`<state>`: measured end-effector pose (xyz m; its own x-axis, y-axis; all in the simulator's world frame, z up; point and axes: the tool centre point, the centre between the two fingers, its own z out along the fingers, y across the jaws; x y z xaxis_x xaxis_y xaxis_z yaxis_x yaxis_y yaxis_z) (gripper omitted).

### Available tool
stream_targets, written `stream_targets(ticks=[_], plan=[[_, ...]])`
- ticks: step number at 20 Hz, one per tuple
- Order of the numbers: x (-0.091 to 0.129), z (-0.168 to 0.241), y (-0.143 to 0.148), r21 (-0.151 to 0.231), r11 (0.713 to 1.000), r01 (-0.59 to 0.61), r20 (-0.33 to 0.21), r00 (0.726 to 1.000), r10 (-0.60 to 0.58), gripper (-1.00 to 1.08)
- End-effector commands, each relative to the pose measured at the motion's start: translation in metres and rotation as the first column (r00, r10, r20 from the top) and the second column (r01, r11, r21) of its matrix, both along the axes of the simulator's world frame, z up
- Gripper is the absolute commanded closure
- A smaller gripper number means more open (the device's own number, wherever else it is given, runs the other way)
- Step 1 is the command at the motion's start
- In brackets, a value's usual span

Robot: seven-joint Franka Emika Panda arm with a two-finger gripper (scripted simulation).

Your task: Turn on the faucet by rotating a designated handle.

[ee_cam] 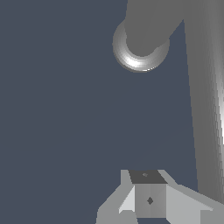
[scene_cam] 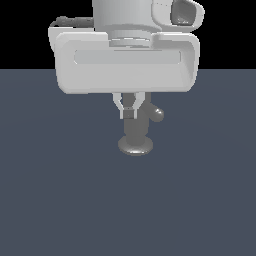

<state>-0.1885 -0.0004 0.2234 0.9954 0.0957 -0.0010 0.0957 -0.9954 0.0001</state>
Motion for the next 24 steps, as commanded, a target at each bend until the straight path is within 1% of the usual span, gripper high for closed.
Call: stream_targets(ticks=[1, 9, 24], plan=[[0.002, -0.003, 0.0, 0.0, 1.0, -0.001, 0.001, 1.0, 0.001, 1.08], [0.002, -0.003, 0.0, 0.0, 1.0, -0.001, 0.001, 1.0, 0.001, 1.08], [0.02, -0.003, -0.069, 0.0, 1.0, -0.001, 0.001, 1.0, 0.001, 1.08]])
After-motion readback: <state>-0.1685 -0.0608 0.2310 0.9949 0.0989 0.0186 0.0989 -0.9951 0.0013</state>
